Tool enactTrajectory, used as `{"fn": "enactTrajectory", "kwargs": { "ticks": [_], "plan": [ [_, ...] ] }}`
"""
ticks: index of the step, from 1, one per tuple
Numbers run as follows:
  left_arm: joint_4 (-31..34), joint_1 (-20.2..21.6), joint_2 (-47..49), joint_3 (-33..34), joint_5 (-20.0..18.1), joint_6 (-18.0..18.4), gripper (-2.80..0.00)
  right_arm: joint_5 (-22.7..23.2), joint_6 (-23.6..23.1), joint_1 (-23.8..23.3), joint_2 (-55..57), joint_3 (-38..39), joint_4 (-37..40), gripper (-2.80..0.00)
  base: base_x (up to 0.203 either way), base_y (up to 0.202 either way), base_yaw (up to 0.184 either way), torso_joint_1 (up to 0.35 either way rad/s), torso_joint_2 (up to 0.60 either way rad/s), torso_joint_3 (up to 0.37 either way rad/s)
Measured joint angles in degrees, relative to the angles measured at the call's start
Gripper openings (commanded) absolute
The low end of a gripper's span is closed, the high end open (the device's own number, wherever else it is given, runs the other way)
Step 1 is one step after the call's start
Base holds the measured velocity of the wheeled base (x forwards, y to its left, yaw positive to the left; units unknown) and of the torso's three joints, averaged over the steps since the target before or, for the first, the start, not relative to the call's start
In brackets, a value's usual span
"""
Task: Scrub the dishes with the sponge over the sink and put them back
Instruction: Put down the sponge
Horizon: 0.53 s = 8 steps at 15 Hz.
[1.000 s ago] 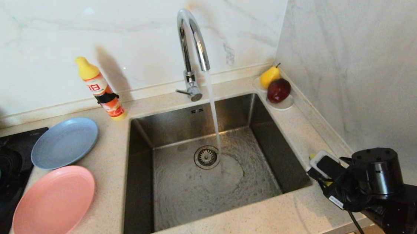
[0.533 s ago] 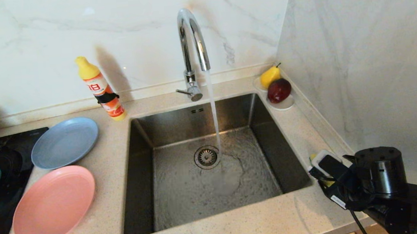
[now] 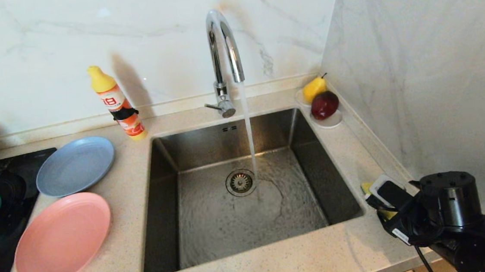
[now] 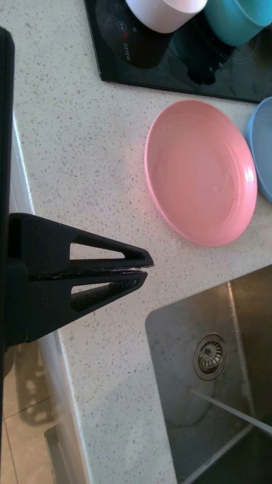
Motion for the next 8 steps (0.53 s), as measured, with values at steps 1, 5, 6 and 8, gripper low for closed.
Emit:
{"fn": "enactTrajectory", "kwargs": {
  "ticks": [1,5,6,8],
  "plan": [
    [0.00,0.00,0.00,0.00,-0.01,-0.02,-2.80,-0.02,0.04,-0.05,-0.09,-0.14,0.01,0.00,0.000,0.000,0.000,0.000,0.00,0.000],
    [-0.02,0.00,0.00,0.00,0.00,0.00,-2.80,0.37,0.74,0.22,-1.10,-0.35,-0.41,0.00,0.000,0.000,0.000,0.000,0.00,0.000],
    [0.00,0.00,0.00,0.00,0.00,0.00,-2.80,0.46,0.69,0.41,-1.52,-0.29,-0.44,0.00,0.000,0.000,0.000,0.000,0.00,0.000],
    [0.00,0.00,0.00,0.00,-0.01,0.00,-2.80,0.57,0.64,0.92,-2.52,-0.18,-0.55,0.00,0.000,0.000,0.000,0.000,0.00,0.000]
  ]
}}
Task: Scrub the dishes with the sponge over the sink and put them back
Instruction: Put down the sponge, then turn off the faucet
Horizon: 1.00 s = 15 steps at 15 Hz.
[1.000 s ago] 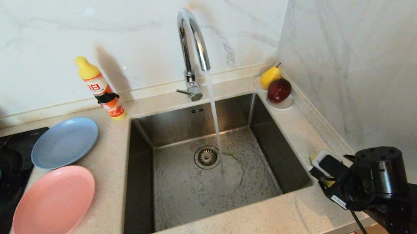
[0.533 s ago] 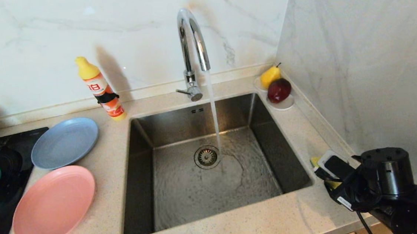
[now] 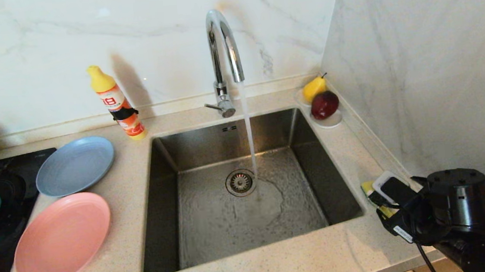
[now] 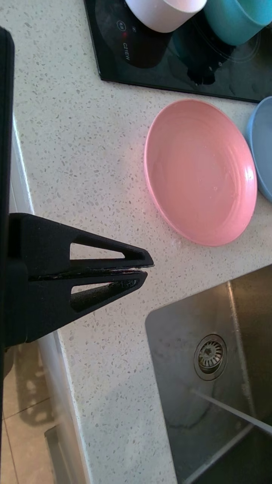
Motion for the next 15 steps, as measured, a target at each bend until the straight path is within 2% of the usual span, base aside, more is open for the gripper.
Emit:
{"fn": "enactTrajectory", "kwargs": {
  "ticks": [5,6,11,15],
  "plan": [
    [0.00,0.00,0.00,0.00,0.01,-0.01,-2.80,0.20,0.14,3.65,-2.12,0.63,-0.44,0.00,0.000,0.000,0.000,0.000,0.00,0.000],
    [-0.02,0.00,0.00,0.00,0.00,-0.02,-2.80,0.28,0.14,4.39,-2.89,0.65,-0.46,-2.80,0.000,0.000,0.000,0.000,0.00,0.000],
    [0.00,0.00,0.00,0.00,0.01,-0.02,-2.80,1.86,0.72,8.59,-9.12,0.52,0.21,-2.80,0.000,0.000,0.000,0.000,0.00,0.000],
    [-0.02,0.00,0.00,0.00,0.00,0.00,-2.80,5.95,9.18,14.25,-17.65,0.63,4.72,-2.80,0.000,0.000,0.000,0.000,0.00,0.000]
  ]
}}
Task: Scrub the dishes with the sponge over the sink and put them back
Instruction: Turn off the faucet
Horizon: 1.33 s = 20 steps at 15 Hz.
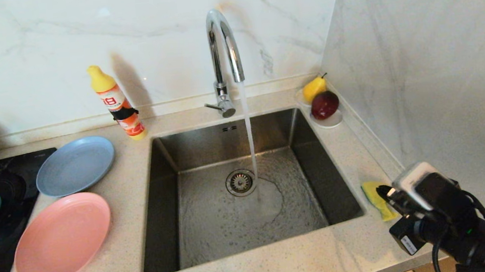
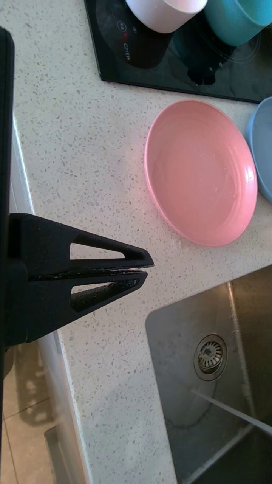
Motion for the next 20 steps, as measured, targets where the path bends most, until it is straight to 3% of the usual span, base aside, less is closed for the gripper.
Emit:
{"fn": "enactTrajectory", "kwargs": {
  "ticks": [3,6,9,12,14,17,20],
  "plan": [
    [-0.01,0.00,0.00,0.00,0.01,0.00,-2.80,8.00,5.02,0.89,-8.36,-0.16,4.01,-2.80,0.000,0.000,0.000,0.000,0.00,0.000],
    [0.02,0.00,0.00,0.00,0.01,0.00,-2.80,18.35,8.93,-2.49,-17.56,0.14,6.99,-2.80,0.000,0.000,0.000,0.000,0.00,0.000],
    [0.02,0.00,0.00,0.00,0.01,0.00,-2.80,30.28,9.64,-9.80,-27.39,1.58,13.35,-2.80,0.000,0.000,0.000,0.000,0.00,0.000],
    [0.02,0.00,0.00,0.00,0.01,0.00,-2.80,42.44,11.52,-21.41,-38.33,4.02,24.83,-2.80,0.000,0.000,0.000,0.000,0.00,0.000],
    [0.00,0.00,0.00,0.00,0.01,-0.02,-2.80,47.68,14.00,-28.50,-45.05,4.81,33.13,-2.80,0.000,0.000,0.000,0.000,0.00,0.000],
    [0.03,0.00,0.00,0.00,0.01,-0.01,-2.80,49.34,18.27,-36.42,-54.28,6.15,40.46,-2.80,0.000,0.000,0.000,0.000,0.00,0.000],
    [0.00,0.00,0.00,0.00,0.00,-0.05,-2.80,44.72,16.96,-39.33,-61.97,11.01,41.30,-2.80,0.000,0.000,0.000,0.000,0.00,0.000]
  ]
}}
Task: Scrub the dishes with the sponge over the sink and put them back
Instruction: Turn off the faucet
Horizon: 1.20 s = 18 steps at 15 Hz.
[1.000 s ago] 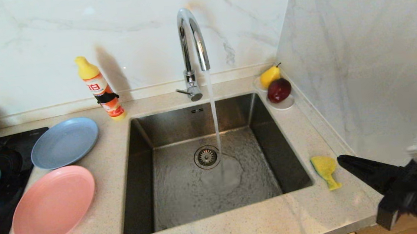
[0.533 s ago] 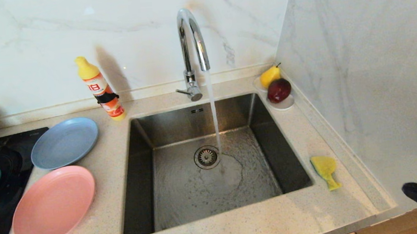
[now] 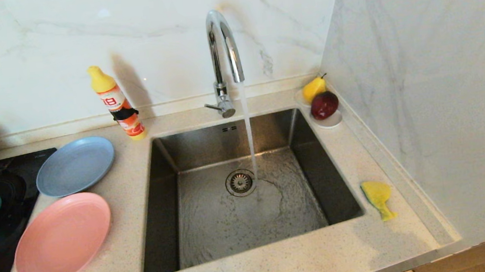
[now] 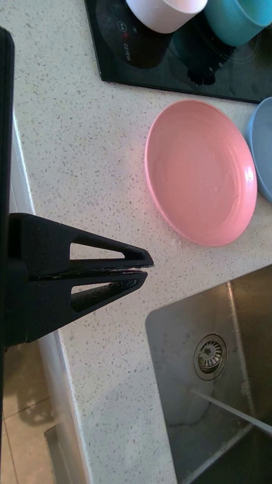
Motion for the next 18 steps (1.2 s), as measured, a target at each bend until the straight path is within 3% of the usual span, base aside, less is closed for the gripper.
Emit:
{"fn": "enactTrajectory", "kwargs": {
  "ticks": [3,5,11,13,15,18],
  "plan": [
    [0.02,0.00,0.00,0.00,0.01,-0.01,-2.80,-11.51,-3.64,0.31,-5.01,7.00,-1.43,-2.80,0.000,0.000,0.000,0.000,0.00,0.000],
    [0.02,0.00,0.00,0.00,0.01,-0.01,-2.80,-15.82,-4.33,1.12,-9.83,8.62,1.56,-2.80,0.000,0.000,0.000,0.000,0.00,0.000],
    [0.01,0.00,0.00,0.00,0.01,-0.04,-2.80,-17.49,-4.70,1.73,-17.75,8.94,5.64,-2.80,0.000,0.000,0.000,0.000,0.00,0.000],
    [-0.01,0.00,0.00,0.00,0.01,-0.01,-2.80,-17.35,-2.65,1.74,-18.24,9.12,5.54,-2.80,0.000,0.000,0.000,0.000,0.00,0.000],
    [-0.02,0.00,0.00,0.00,0.01,-0.01,-2.80,-17.80,2.41,1.76,-18.45,9.30,7.23,-2.80,0.000,0.000,0.000,0.000,0.00,0.000],
    [0.00,0.00,0.00,0.00,0.01,-0.01,-2.80,-17.99,3.42,1.79,-18.49,9.44,7.32,-2.80,0.000,0.000,0.000,0.000,0.00,0.000]
  ]
}}
